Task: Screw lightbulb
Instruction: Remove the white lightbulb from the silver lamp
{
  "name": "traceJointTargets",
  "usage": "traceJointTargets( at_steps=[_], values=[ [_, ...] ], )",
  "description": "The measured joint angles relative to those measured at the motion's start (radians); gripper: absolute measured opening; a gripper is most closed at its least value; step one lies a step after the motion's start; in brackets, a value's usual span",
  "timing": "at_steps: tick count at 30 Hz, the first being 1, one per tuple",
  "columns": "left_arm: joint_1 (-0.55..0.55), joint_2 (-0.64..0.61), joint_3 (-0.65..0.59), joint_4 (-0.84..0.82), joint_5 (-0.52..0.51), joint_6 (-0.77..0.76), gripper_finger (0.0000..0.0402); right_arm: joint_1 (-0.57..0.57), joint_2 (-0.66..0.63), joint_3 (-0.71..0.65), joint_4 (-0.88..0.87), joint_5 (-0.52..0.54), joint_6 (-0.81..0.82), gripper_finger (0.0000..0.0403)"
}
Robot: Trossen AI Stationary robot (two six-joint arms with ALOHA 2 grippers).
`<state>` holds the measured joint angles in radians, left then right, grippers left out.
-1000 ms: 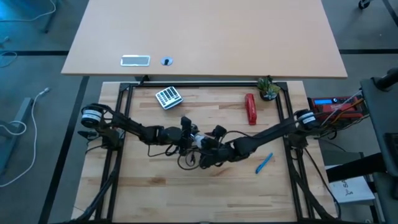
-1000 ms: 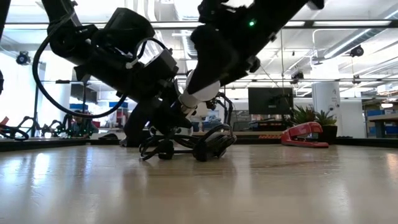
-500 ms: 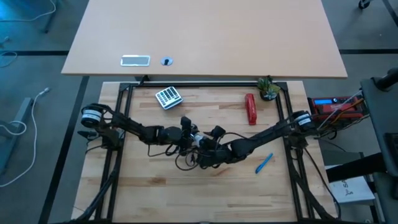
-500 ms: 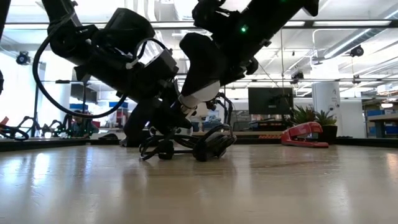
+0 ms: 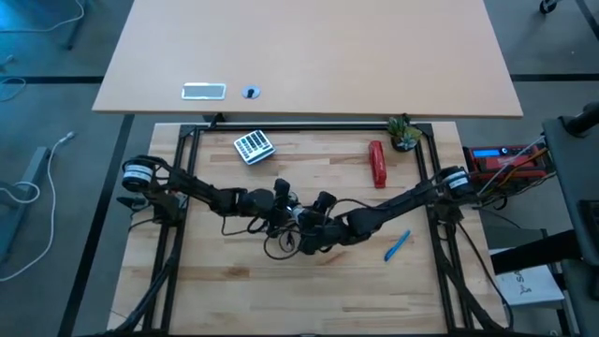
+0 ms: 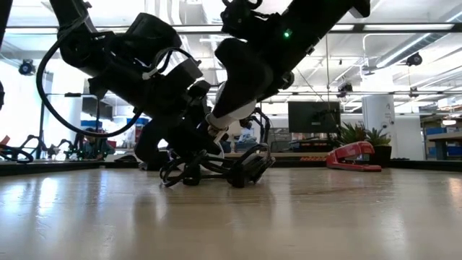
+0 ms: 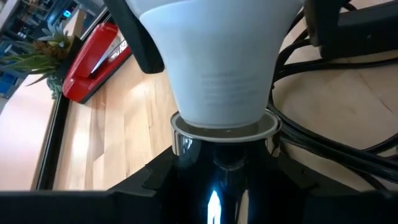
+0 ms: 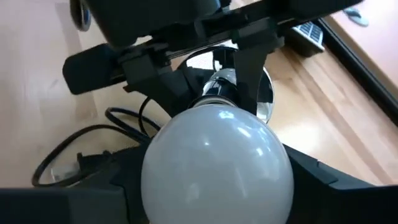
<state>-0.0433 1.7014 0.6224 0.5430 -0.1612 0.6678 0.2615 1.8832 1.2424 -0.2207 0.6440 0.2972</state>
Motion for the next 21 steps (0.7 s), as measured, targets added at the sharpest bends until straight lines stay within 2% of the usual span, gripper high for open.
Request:
traceJointTargets(
  at_steps=[4, 11, 15, 21],
  values=[
    [0.0, 0.0, 0.002, -0.002, 0.044, -0.011, 0.0162, 0.0, 0.0, 0.053, -0.107, -0.026, -0.165, 0.0238],
    [0.001, -0.025, 0.057, -0.098, 0.177, -0.067, 0.0162, 0.0, 0.0, 0.169, -0.302, -0.075, -0.629, 0.0238],
    [0.001, -0.029, 0.082, -0.155, 0.206, -0.087, 0.0162, 0.002, 0.0, 0.2, -0.349, -0.107, -0.856, 0.0238],
    [0.001, -0.027, 0.084, -0.155, 0.234, -0.089, 0.0162, 0.022, 0.002, 0.208, -0.357, -0.071, -1.139, 0.0238]
  ],
)
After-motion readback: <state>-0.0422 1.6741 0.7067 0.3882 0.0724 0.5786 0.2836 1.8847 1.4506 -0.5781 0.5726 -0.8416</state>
